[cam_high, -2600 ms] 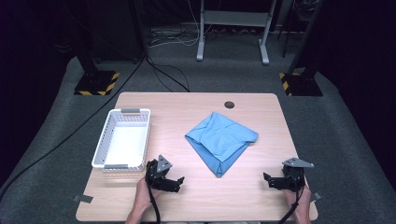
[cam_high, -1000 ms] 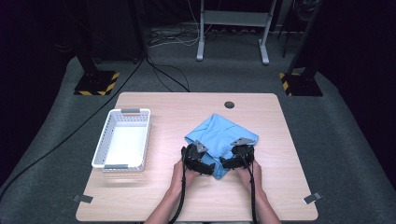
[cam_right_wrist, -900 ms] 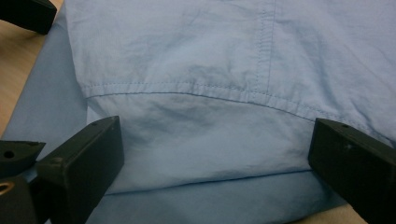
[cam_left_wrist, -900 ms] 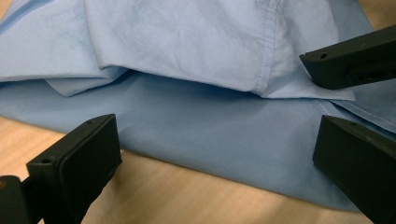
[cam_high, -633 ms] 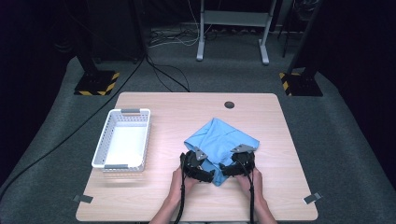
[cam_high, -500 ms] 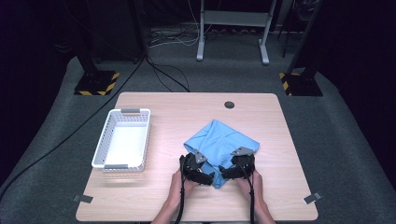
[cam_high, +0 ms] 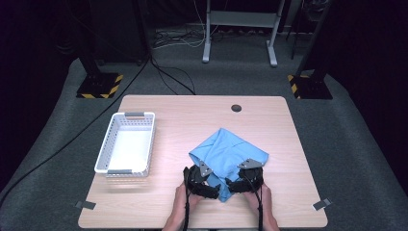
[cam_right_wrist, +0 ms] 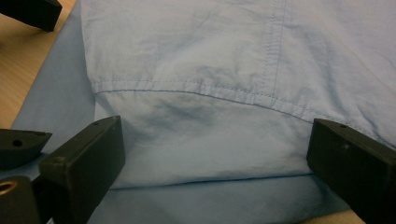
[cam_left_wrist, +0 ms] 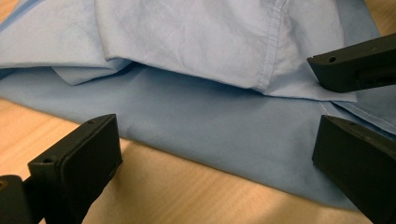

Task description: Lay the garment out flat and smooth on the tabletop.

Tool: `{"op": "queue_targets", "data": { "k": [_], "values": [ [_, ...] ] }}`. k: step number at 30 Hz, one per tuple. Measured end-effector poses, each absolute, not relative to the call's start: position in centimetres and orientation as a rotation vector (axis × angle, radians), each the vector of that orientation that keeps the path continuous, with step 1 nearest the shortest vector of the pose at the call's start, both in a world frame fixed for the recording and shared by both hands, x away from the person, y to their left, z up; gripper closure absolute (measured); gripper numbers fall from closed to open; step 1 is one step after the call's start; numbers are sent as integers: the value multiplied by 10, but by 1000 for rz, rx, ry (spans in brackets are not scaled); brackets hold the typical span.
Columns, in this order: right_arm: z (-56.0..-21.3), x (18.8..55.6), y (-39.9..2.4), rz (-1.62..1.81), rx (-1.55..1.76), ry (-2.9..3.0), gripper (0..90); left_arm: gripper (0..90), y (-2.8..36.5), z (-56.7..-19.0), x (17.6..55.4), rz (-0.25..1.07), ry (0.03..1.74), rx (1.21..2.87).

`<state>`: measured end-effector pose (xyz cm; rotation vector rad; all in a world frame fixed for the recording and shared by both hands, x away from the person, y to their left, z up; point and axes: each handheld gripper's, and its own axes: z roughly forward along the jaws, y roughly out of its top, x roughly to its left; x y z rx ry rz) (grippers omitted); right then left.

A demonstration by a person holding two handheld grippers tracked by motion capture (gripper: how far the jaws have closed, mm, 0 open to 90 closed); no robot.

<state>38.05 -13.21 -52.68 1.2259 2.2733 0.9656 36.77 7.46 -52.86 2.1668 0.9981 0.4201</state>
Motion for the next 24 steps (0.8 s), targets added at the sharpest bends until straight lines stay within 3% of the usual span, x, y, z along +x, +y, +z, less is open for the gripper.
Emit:
{"op": "queue_targets", "data": {
  "k": [14,24],
  "values": [
    [-527,355,-133,973,1213,2300,37,10,76,-529,339,421,999,2166],
    [-519,363,-126,930,1164,2388,48,9,76,-529,339,420,998,2166]
  ]
}}
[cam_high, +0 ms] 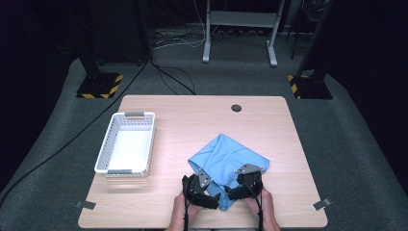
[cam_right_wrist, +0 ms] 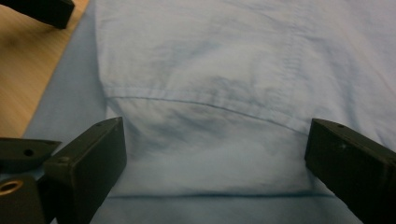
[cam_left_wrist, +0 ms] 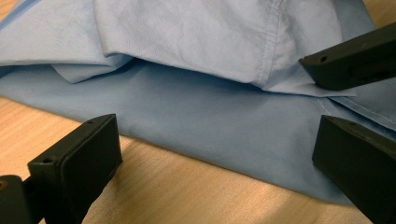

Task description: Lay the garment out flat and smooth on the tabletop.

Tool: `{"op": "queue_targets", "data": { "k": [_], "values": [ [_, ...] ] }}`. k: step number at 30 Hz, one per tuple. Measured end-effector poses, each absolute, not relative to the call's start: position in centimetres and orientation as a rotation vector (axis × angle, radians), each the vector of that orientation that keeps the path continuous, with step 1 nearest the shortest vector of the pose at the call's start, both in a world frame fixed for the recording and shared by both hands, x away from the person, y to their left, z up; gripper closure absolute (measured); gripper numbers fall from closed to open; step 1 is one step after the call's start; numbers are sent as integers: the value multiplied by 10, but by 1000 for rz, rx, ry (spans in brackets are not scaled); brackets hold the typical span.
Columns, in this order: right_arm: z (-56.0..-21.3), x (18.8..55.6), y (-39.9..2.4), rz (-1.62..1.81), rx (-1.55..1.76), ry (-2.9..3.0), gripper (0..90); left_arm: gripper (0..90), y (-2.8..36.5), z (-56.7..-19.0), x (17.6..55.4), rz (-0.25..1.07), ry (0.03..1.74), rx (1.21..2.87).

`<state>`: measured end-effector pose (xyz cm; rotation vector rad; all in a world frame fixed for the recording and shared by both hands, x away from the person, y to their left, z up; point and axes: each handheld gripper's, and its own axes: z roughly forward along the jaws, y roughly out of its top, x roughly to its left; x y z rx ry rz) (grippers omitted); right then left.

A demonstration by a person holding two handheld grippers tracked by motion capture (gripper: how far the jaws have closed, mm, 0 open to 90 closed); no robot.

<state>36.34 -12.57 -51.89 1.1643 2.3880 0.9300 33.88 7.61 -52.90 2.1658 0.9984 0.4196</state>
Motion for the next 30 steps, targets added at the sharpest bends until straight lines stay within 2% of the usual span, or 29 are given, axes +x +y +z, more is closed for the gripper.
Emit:
{"op": "queue_targets", "data": {
  "k": [4,11,14,15,17,18,22,25,30],
  "values": [
    [-515,368,-112,918,1129,2436,58,9,76,-529,339,419,999,2166],
    [-517,373,-97,887,1130,2457,132,10,76,-529,339,419,999,2167],
    [-516,373,-101,897,1151,2430,234,9,76,-529,339,419,999,2165],
    [-515,374,-106,923,1158,2415,295,9,76,-529,339,419,999,2166],
    [-515,375,-111,965,1186,2402,356,10,76,-529,339,419,998,2166],
    [-515,375,-111,965,1186,2402,356,10,76,-529,339,419,999,2166],
    [-517,379,-128,1093,1263,2364,533,13,76,-529,339,415,997,2166],
    [-518,379,-130,1102,1264,2346,594,13,76,-529,339,415,997,2166],
    [-519,375,-130,1111,1225,2335,792,13,76,-529,339,417,997,2166]
  ]
}}
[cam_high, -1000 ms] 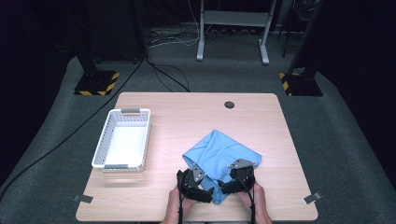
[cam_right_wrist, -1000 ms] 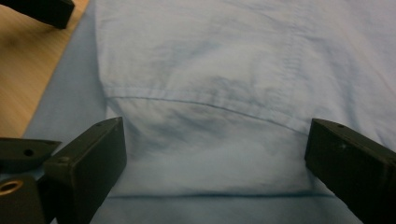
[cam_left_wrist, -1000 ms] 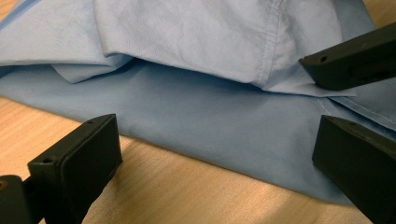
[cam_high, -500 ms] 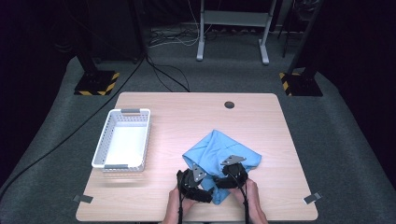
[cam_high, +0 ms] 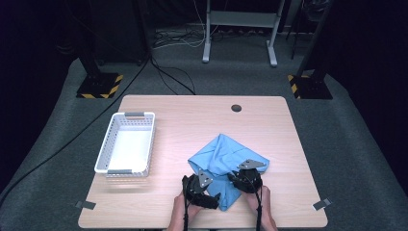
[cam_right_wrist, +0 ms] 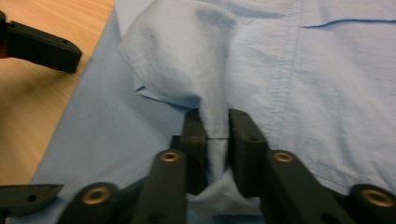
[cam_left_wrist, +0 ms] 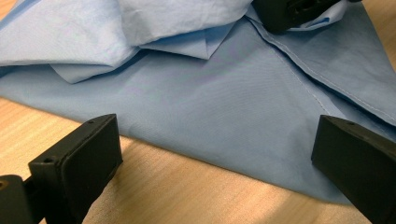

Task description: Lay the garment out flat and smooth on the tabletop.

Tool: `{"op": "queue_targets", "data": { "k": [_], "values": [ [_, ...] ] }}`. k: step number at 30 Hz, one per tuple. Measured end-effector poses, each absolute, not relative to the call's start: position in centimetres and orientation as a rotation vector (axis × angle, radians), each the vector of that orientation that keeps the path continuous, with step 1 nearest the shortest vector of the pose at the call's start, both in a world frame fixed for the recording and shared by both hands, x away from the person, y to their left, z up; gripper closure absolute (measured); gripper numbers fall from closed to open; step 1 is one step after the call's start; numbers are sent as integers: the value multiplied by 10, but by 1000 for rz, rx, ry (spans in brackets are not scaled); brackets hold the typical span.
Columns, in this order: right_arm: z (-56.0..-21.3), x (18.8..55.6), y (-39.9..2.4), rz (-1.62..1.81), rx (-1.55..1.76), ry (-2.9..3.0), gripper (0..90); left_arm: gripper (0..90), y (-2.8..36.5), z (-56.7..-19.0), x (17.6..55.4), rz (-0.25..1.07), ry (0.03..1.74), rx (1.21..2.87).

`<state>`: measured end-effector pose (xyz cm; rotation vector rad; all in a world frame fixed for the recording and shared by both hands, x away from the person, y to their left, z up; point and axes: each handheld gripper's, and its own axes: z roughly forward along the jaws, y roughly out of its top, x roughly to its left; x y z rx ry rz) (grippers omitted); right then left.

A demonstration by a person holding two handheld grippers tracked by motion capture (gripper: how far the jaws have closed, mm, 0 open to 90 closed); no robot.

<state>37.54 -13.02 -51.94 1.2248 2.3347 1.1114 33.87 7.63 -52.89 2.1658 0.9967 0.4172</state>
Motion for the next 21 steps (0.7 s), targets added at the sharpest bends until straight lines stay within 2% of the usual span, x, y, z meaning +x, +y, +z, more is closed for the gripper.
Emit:
{"op": "queue_targets", "data": {
  "k": [4,21],
  "values": [
    [-518,375,-131,1119,1208,2327,835,13,76,-529,339,416,997,2166],
    [-486,384,-149,1156,1173,2226,833,14,76,-529,339,418,997,2167]
  ]
}}
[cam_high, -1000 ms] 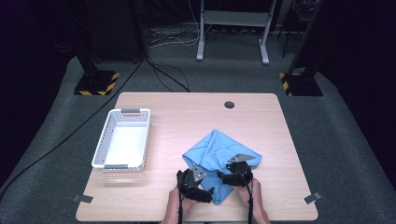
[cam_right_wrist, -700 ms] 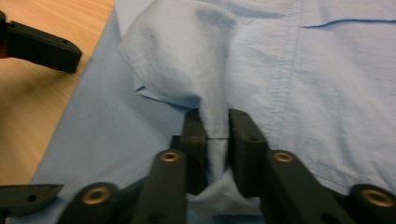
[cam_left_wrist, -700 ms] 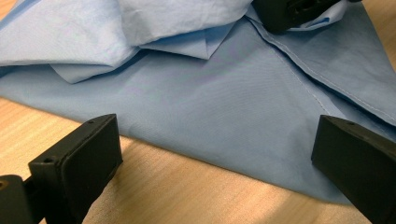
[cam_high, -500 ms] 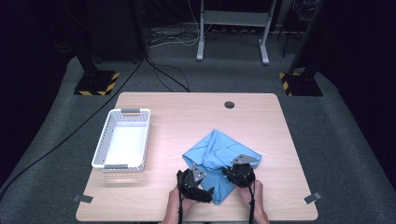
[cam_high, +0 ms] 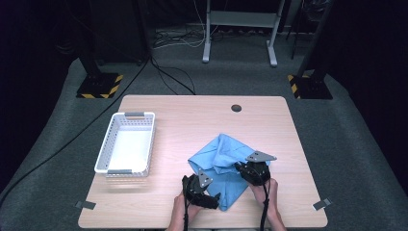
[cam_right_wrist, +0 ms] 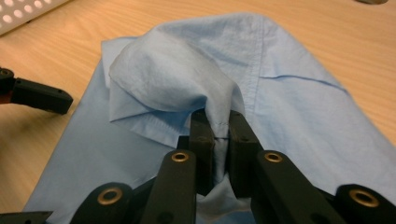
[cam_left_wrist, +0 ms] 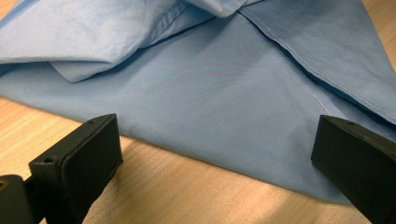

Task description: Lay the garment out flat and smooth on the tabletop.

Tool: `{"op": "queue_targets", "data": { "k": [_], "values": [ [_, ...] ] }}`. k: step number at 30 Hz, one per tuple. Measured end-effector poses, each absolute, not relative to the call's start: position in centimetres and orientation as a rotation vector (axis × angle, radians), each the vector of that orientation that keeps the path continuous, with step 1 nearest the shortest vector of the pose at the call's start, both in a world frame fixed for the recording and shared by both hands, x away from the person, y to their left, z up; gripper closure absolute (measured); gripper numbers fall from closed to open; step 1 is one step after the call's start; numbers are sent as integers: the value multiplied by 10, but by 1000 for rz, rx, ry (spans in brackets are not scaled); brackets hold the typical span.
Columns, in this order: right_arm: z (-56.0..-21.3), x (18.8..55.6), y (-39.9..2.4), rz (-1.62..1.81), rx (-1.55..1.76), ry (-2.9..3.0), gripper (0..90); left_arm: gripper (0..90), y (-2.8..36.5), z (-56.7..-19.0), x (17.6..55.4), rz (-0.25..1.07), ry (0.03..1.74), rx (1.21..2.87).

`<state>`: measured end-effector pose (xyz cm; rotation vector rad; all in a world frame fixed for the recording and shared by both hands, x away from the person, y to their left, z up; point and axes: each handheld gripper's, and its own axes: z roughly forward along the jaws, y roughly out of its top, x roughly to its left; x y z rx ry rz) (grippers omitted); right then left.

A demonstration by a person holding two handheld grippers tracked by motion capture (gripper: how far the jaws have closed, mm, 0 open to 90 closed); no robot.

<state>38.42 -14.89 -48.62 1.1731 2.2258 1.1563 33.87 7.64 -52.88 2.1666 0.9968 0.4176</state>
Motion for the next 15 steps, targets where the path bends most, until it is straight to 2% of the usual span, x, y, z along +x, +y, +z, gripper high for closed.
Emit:
{"op": "queue_targets", "data": {
  "k": [15],
  "values": [
    [-462,402,-164,1135,1166,2177,829,14,76,-529,339,418,997,2166]
  ]
}}
